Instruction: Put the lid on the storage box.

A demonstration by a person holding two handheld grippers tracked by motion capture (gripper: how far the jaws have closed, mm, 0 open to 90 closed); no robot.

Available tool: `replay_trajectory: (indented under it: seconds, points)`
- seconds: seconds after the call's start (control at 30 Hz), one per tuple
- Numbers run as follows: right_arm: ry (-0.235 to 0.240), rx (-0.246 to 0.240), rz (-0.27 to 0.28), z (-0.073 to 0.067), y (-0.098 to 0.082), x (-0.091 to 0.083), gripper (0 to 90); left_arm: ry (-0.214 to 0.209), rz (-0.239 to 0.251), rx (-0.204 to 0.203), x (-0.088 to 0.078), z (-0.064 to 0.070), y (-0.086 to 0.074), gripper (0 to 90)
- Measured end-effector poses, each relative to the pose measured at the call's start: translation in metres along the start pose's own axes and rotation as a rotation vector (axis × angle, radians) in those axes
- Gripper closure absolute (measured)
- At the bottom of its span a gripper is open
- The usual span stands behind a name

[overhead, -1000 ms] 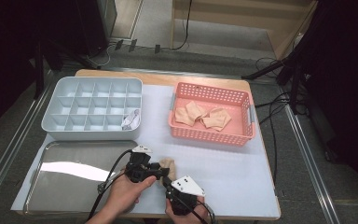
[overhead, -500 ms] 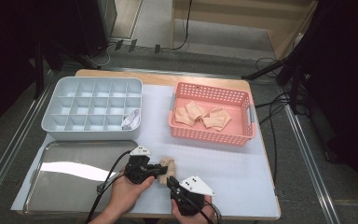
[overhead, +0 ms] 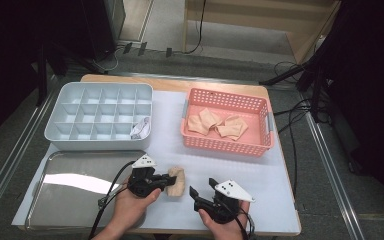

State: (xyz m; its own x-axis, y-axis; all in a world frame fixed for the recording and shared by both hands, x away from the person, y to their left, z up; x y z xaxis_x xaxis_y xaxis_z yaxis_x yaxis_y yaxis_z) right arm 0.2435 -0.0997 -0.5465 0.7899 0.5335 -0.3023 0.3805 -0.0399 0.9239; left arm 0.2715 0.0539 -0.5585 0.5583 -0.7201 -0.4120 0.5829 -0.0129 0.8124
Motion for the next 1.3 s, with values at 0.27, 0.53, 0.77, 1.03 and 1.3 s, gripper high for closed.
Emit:
replay_trajectory:
  seconds: [0.27, 0.53, 0.77, 1.03, 1.3]
  points:
    - [-0.023, 0.002, 0.001, 0.027, 0.013, -0.006, 14.4, 0.016, 0.031, 0.008, -0.011, -0.009, 0.010, 80.6]
    - [-0.058, 0.001, -0.008, 0.062, 0.013, -0.018, 10.5, 0.025, 0.049, 0.019, -0.018, -0.013, 0.017, 80.6]
    - [-0.116, -0.016, -0.031, 0.089, 0.004, -0.023, 9.5, 0.039, 0.063, 0.023, -0.025, -0.019, 0.021, 80.6]
    - [-0.138, 0.012, -0.042, 0.099, -0.003, -0.027, 9.5, 0.055, 0.075, 0.029, -0.033, -0.024, 0.032, 80.5]
    - [-0.136, 0.054, -0.027, 0.102, -0.002, -0.028, 9.6, 0.069, 0.109, 0.046, -0.046, -0.027, 0.052, 80.4]
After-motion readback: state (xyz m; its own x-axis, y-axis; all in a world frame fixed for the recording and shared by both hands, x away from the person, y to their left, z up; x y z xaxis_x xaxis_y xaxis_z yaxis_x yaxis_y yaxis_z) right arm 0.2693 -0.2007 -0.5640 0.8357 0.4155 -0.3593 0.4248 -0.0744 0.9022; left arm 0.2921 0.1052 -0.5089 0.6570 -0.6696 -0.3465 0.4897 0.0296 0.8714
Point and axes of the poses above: each handheld gripper's, and its own axes: x roughly forward along the jaws, y roughly out of its top, z roughly to its right, the point moved 8 cm from there along x, roughly forward along the jaws, and after that the axes turned 12 degrees about z, right-handed, at the moved point
